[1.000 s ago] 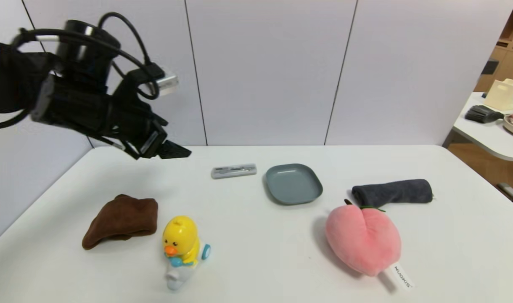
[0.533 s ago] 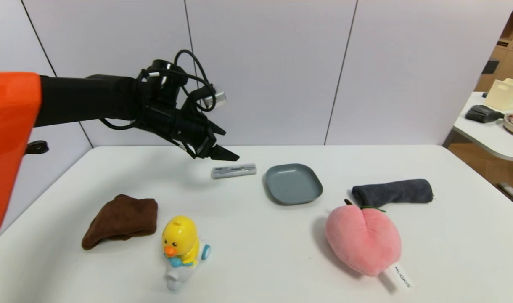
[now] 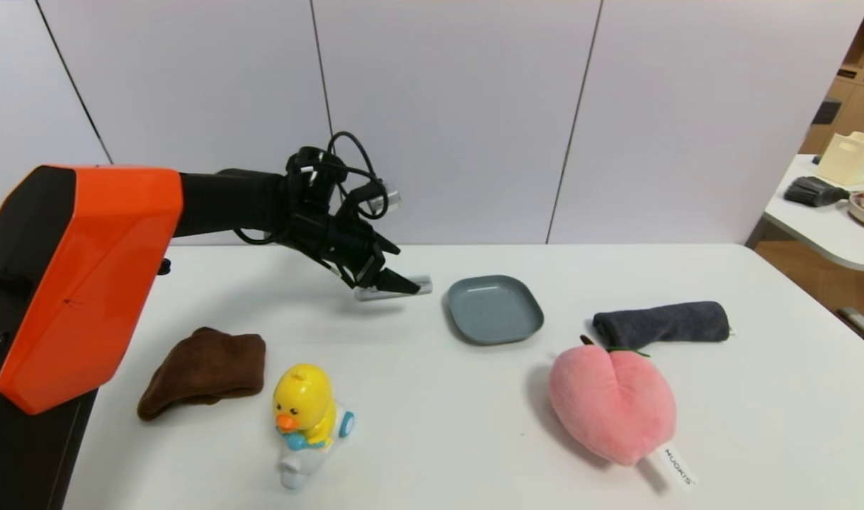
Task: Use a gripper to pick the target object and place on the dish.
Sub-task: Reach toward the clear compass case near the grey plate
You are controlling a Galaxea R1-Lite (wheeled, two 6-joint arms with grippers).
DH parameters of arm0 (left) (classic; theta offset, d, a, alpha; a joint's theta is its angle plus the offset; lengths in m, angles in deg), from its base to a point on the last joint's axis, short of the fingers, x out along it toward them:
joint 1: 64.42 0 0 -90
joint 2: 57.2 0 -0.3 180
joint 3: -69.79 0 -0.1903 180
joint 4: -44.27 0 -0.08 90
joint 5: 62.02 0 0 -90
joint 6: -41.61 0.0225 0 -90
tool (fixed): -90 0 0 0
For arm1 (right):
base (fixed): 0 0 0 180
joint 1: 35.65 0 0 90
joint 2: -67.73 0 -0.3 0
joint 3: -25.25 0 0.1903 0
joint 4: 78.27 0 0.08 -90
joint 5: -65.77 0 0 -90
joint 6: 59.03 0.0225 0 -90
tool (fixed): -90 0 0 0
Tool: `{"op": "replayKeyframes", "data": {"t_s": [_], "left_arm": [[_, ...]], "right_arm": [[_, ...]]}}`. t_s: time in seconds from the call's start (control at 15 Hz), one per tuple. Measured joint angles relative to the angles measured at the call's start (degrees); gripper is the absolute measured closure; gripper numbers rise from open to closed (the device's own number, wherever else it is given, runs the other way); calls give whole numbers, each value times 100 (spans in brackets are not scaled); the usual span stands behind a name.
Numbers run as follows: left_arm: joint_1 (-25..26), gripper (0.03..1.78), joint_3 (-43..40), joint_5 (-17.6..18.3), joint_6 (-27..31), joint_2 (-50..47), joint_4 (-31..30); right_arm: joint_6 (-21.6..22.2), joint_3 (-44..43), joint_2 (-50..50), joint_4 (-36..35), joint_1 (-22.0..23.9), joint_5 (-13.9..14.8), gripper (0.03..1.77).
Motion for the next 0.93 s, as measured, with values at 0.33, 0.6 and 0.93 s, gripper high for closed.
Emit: {"op": "replayKeyframes", "data": {"t_s": [0.33,0.6,0.93], "left_arm": [[168,12,5,15,-9,304,-212],[267,12,5,37,-30,435,-302],[339,12,5,46,-33,527,-293]], "right_arm": [[0,0,0,-5,0,-2,9],[-1,0,0,-5,0,2,9],[0,0,0,-5,0,2,9]]}}
